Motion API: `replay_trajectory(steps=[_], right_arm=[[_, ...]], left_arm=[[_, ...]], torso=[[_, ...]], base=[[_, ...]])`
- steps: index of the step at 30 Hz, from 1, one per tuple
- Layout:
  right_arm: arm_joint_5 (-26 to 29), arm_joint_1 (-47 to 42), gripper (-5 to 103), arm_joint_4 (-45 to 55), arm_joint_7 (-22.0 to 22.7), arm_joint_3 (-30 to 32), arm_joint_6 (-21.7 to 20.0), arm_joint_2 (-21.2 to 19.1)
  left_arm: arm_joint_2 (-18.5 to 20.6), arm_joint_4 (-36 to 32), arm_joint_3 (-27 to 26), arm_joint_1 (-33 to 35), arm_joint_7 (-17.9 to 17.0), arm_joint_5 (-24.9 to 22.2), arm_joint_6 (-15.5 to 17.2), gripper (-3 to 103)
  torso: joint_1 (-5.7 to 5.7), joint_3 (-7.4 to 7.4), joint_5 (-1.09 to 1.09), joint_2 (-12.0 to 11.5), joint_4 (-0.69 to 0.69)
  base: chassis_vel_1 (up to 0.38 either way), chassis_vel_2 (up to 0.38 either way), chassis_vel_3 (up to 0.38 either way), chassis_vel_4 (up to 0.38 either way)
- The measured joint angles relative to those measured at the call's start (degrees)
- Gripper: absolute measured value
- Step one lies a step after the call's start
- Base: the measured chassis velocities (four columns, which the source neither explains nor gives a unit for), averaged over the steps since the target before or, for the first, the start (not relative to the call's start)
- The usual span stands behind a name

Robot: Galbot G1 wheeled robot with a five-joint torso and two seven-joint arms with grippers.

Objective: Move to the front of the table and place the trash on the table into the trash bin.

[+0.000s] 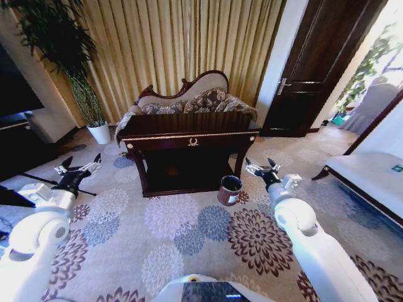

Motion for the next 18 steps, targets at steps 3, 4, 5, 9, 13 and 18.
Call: replay_trajectory(steps=[3, 4, 5, 9, 13, 18], right_arm=[[0.0, 0.07, 100, -0.14, -0.01, -0.03, 0.01, -0.03], [0.0, 0.07, 100, -0.14, -0.01, -0.03, 0.01, -0.03], [0.0, 0.09, 100, -0.2, -0.02, -0.06, 0.01, -0.03], [-0.06, 0.19, 100, -0.68, -0.05, -0.51, 1.44, -0.03], [-0.54, 0.2, 100, -1.14, -0.06, -1.08, 2.57, 0.16], [-0.96, -0.13, 100, -1.14, -0.09, -1.52, 2.85, 0.6]], left_arm=[[0.05, 0.1, 0.09, -0.15, 0.02, -0.01, -0.01, 100], [0.05, 0.1, 0.09, -0.15, 0.02, -0.01, -0.01, 100], [0.05, 0.15, 0.13, -0.2, 0.03, -0.01, -0.04, 100], [-0.04, 0.35, 0.25, -0.22, 0.17, -0.02, -0.34, 100], [-0.31, 0.73, 0.27, 0.12, 0.85, -0.01, -1.18, 100], [-0.51, 1.21, 0.22, 0.42, 1.15, 0.55, -1.64, 100]], torso=[[0.0, 0.0, -0.01, 0.0, 0.0], [0.0, 0.0, -0.01, 0.0, 0.0], [0.0, 0.0, -0.01, 0.0, -0.01], [0.0, 0.0, 0.01, 0.0, -0.02], [-0.02, -0.01, 0.0, 0.02, 0.01], [-0.02, -0.01, -0.01, 0.02, 0.0]], base=[[0.194, -0.181, -0.189, 0.197], [0.199, -0.163, -0.191, 0.164], [0.195, -0.163, -0.19, 0.164], [0.172, -0.171, -0.169, 0.171], [0.127, -0.13, -0.094, 0.135], [0.027, -0.015, -0.017, 0.027]])
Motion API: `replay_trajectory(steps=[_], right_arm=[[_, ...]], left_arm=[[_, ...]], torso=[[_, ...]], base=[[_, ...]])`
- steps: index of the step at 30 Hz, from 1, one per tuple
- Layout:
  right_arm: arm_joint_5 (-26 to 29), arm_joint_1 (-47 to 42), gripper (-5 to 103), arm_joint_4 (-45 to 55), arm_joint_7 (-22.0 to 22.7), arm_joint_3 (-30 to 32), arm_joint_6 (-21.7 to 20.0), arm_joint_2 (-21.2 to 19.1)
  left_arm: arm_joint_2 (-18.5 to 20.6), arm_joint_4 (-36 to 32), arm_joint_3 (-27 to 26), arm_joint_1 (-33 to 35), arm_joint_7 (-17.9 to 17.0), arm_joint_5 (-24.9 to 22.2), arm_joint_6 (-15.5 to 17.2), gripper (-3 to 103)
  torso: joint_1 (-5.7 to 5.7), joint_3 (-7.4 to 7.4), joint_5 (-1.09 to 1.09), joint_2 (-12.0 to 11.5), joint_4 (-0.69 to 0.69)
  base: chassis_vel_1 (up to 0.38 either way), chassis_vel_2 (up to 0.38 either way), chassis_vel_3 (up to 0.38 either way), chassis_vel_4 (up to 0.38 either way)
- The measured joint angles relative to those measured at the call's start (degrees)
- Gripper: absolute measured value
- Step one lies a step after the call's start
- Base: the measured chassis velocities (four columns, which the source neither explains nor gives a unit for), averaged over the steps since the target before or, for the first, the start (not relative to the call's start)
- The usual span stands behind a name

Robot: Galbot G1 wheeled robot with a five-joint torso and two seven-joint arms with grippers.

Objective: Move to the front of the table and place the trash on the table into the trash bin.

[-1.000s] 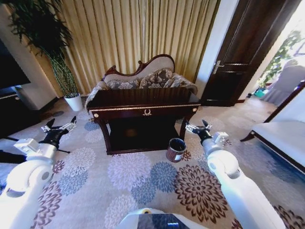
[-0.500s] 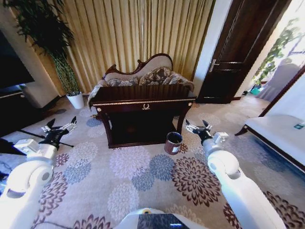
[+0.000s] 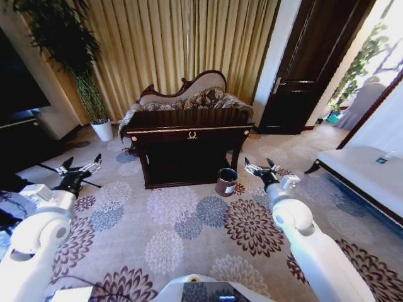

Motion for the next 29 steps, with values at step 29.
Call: replay_trajectory(steps=[29], right_arm=[[-0.78, -0.23, 100, 0.01, -0.03, -0.23, 0.46, -0.03]], left_arm=[[-0.2, 1.25, 0.77, 0.07, 0.46, 2.65, -3.87, 100]], torso=[[0.02, 0.01, 0.0, -0.02, -0.02]], base=[[0.0, 0.0, 0.0, 0.0]])
